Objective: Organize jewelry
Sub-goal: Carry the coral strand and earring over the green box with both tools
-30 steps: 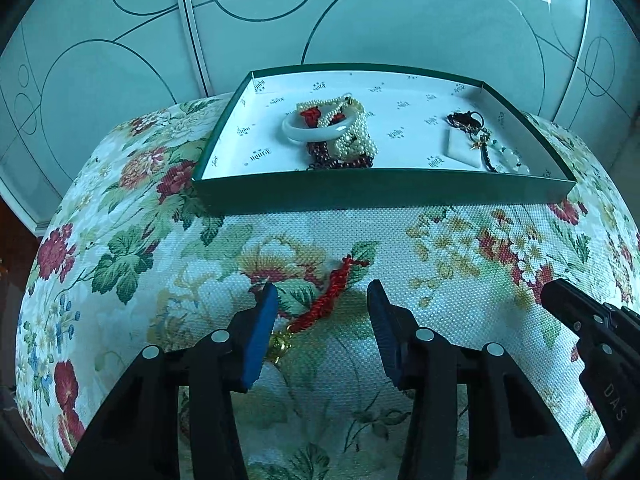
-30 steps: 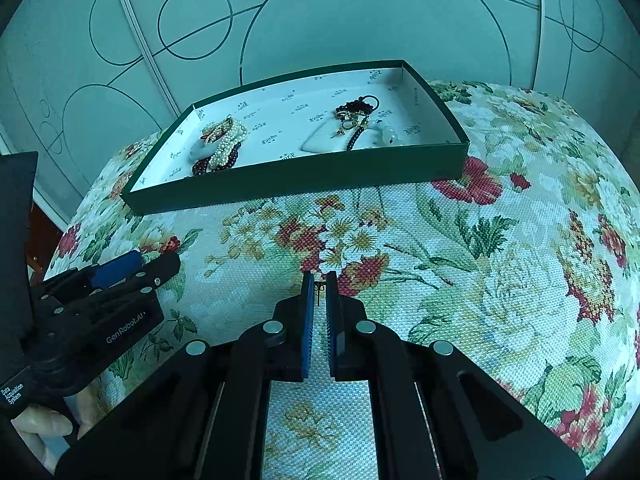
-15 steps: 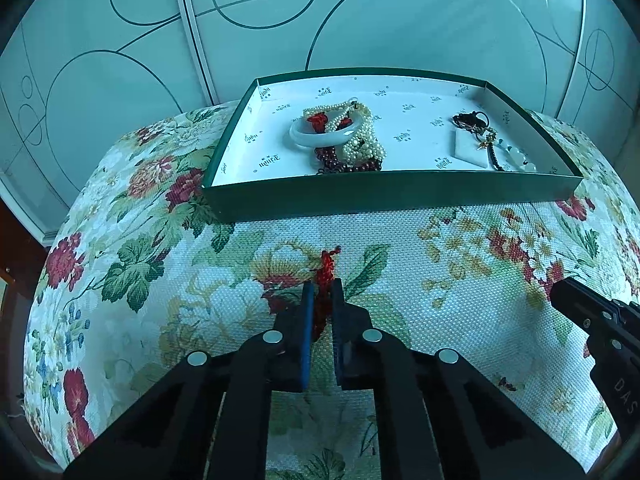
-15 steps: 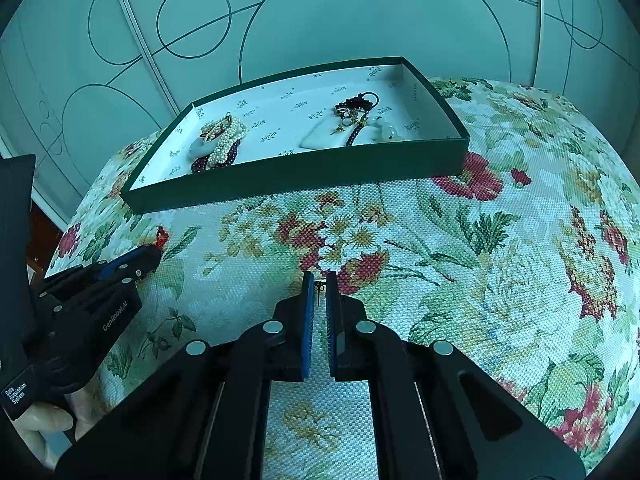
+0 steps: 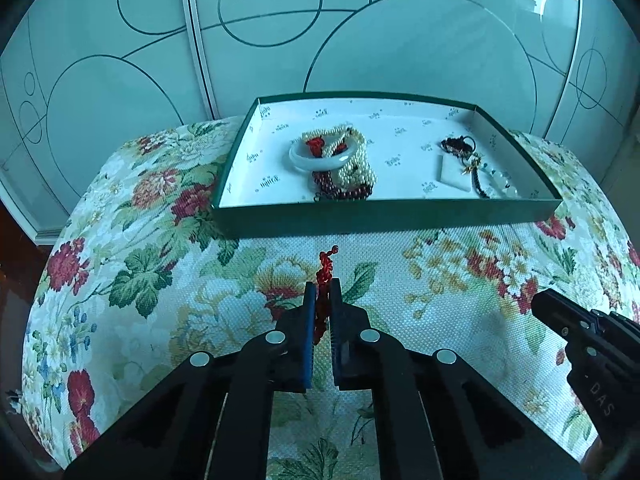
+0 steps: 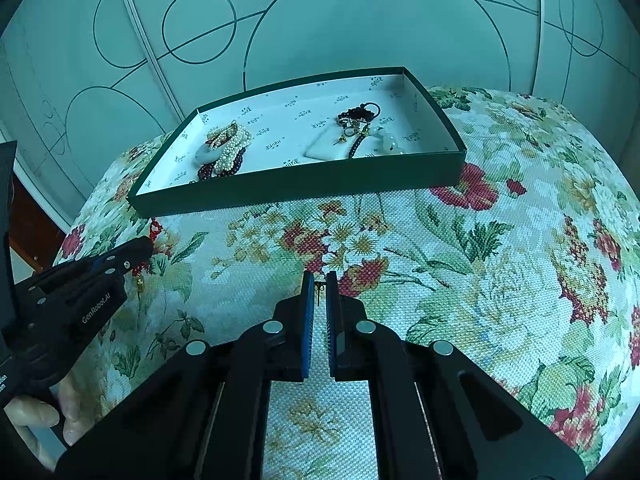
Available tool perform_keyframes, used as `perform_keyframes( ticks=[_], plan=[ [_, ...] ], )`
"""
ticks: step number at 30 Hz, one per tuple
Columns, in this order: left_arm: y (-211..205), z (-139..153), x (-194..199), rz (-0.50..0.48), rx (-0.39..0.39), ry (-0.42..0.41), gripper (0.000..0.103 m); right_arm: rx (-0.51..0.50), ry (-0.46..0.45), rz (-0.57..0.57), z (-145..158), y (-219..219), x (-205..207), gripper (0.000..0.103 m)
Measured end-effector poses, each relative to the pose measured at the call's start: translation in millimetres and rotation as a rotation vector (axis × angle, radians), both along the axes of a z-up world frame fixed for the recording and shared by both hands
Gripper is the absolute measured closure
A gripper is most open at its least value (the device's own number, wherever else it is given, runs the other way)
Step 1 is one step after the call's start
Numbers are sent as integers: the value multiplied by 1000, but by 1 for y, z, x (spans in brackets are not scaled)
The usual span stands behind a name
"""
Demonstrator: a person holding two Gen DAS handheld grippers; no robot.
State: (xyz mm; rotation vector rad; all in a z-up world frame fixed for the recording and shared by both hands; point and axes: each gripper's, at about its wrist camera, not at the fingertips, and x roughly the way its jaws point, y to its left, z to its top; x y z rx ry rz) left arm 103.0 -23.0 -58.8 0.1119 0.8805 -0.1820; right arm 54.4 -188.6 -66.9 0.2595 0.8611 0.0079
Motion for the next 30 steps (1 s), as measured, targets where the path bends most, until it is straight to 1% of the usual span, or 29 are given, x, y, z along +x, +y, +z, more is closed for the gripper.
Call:
perform_keyframes(
  ticks=[10, 15, 23, 30],
  plan=[
    [0, 37, -4, 0, -28, -73, 97, 3, -47, 3, 23, -4, -5, 97],
    [-4, 52, 0, -11, -37, -104, 97, -1, -73, -1, 34, -7, -1, 97],
    [-15, 74, 20, -28, -40, -150, 97, -13, -127, -13, 59, -17, 18, 97],
    [-31, 81, 48, -37, -41, -167, 97, -20, -159, -25, 73, -27, 47, 97]
  ],
)
